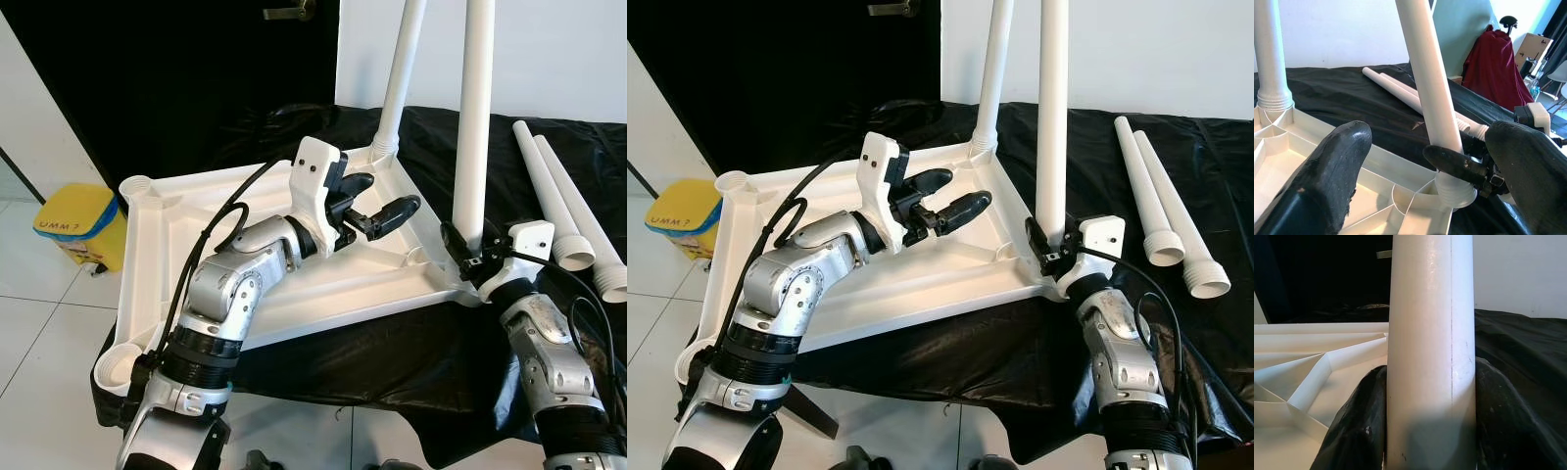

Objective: Building children table

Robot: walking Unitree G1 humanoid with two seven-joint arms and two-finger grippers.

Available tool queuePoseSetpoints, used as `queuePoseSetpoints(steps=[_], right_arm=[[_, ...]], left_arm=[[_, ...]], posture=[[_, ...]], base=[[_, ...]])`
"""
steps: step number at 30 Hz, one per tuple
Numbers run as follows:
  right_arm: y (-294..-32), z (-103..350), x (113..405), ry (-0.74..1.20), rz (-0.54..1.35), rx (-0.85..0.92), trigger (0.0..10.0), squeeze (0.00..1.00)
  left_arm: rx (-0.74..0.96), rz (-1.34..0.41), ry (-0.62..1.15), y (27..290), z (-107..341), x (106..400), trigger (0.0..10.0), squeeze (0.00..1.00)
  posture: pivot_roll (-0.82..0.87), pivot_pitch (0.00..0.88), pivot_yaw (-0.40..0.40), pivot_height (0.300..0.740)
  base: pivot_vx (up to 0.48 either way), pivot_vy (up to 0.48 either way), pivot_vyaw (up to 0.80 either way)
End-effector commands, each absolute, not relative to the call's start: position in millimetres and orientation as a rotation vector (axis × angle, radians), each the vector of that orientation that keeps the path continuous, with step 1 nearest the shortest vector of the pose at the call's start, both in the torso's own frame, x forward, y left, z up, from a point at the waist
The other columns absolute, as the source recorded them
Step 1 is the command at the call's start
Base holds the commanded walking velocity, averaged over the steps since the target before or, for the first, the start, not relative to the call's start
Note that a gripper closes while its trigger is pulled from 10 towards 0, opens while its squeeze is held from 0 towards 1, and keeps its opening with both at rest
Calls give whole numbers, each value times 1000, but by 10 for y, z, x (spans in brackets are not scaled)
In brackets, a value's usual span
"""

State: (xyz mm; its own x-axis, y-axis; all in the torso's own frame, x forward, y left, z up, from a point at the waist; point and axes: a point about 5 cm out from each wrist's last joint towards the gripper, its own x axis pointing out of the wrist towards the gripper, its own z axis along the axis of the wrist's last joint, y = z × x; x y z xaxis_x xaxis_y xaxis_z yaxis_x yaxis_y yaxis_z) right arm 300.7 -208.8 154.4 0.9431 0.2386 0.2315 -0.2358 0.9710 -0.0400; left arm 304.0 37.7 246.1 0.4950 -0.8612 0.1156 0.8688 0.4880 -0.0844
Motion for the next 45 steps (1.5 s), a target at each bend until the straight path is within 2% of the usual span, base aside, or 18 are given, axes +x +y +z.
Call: queuePoseSetpoints(steps=[1,16,32,45], right_arm=[[-2104,1565,2999,-258,235,-16,10000,0],[-2076,1589,2999,-265,249,-23,10000,0],[-1954,1671,2993,-280,326,-26,10000,0],[-1740,1745,2878,-278,461,0,10000,0]], left_arm=[[-138,-1100,-56,348,2493,3025,10000,0],[-200,-1246,-5,285,2501,2986,10000,0],[-237,-1386,28,194,2619,3085,10000,0],[-316,-1426,14,93,2849,3369,10000,0]], posture=[[-89,48,-16,740],[-91,46,-11,740],[-132,56,6,740],[-191,78,51,740]], base=[[0,0,0],[0,0,0],[0,0,0],[0,0,0]])
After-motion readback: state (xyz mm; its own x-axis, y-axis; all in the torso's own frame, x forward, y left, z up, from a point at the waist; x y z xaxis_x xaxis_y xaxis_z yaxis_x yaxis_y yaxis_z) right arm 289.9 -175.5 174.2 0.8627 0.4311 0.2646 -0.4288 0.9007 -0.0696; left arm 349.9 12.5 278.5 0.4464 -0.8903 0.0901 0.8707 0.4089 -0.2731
